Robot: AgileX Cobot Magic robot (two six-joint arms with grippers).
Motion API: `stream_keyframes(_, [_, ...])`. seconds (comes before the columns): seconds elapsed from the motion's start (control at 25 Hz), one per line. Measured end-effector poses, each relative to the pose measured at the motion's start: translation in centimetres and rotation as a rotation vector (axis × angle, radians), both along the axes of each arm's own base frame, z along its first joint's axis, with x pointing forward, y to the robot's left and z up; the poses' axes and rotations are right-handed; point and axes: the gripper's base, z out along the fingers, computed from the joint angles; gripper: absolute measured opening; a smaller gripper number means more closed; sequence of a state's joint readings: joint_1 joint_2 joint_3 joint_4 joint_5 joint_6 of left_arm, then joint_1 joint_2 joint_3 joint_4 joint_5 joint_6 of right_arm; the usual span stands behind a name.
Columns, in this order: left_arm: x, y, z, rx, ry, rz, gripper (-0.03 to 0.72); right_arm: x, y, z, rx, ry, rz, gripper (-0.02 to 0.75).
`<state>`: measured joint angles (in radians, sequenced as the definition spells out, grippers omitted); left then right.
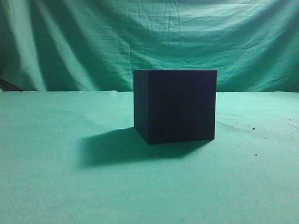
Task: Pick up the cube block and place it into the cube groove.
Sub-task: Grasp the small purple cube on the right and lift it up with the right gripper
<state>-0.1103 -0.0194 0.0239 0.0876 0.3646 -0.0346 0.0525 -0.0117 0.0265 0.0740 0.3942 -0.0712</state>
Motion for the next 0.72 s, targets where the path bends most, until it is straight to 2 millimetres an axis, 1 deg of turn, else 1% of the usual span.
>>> stream_keyframes(0.72, [0.00, 0.00, 0.00, 0.000, 0.000, 0.000, 0.000, 0.00, 0.00, 0.00, 0.000, 0.000, 0.000, 0.046])
